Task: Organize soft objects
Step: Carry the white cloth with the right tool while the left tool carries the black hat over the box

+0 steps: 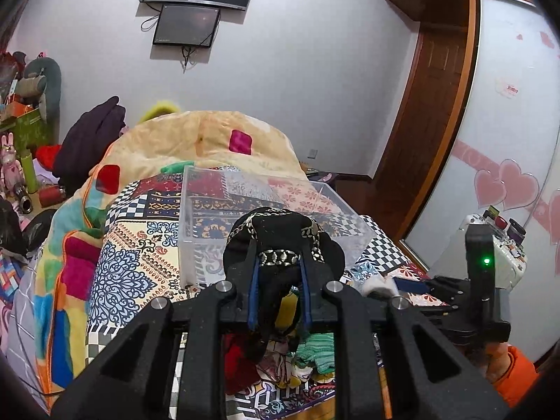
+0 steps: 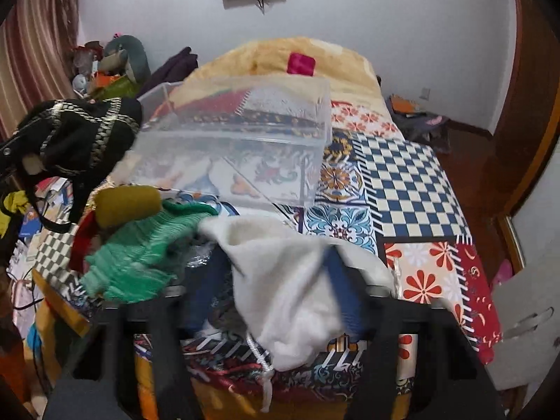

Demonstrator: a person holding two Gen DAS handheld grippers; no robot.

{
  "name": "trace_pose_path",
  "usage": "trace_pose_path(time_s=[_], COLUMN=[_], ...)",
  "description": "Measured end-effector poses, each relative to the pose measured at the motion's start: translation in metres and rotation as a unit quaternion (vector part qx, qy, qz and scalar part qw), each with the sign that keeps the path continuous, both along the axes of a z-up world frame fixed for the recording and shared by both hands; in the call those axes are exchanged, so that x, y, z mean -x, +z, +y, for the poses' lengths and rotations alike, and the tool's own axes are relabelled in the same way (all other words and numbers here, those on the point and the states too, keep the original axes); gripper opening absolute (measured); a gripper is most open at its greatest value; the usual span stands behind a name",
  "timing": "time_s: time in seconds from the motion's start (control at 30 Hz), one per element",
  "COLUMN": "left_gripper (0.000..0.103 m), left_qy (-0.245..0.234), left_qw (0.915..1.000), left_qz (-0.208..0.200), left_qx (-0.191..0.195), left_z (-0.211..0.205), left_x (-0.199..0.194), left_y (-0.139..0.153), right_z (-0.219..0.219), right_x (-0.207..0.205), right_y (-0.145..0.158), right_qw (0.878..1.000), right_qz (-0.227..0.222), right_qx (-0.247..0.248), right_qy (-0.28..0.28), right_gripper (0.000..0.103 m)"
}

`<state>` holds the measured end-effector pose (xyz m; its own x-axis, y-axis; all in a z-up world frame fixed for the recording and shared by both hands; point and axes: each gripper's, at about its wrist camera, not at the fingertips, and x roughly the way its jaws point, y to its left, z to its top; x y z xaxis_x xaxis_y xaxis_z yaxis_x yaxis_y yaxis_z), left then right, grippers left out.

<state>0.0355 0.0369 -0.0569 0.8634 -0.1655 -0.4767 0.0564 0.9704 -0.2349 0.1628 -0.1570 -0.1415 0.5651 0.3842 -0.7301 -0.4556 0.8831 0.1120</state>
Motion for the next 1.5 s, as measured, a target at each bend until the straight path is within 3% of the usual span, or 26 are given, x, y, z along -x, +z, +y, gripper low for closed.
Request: trace_pose_path(time_s=[0.17, 0.33, 0.5, 0.77, 1.07, 1.5], left_gripper=[0.018, 0.018, 0.018, 0.019, 0.019, 0.019], left_qy=[0.004, 0.01, 0.019, 0.026, 0.037, 0.021], left_qw=[1.0, 0.9999, 0.9992, 0.9985, 0.9987, 0.9938], left_qz=[0.001, -0.009, -0.035, -0.048, -0.01, 0.1], left_qx=[0.002, 0.001, -0.005, -0.009, -0.032, -0.045], left_z=[0.001, 0.004, 0.009, 0.015, 0.016, 0.014], left_x=[-0.002, -0.004, -0.01, -0.042, -0.094, -0.159], left_y=[0.001, 0.01, 0.029, 0.046, 0.028, -0.027], right_z=[-0.015, -0.019, -0.014, 0.016, 0.052, 0.08], right_x=[0.0, 0.006, 0.01, -0.013, -0.056, -0.099], right_y=[0.009, 0.033, 0.072, 0.106, 0.097, 0.042], right_qw=[0.999, 0.998, 0.994, 0.987, 0.99, 0.999], right_qz=[0.003, -0.02, -0.072, -0.135, -0.124, -0.029], right_qx=[-0.038, -0.063, -0.084, -0.086, -0.06, 0.014], right_qy=[-0.01, -0.006, 0.004, 0.014, 0.024, 0.037], right_gripper=[0.013, 0.011, 0.011, 0.011, 0.011, 0.012])
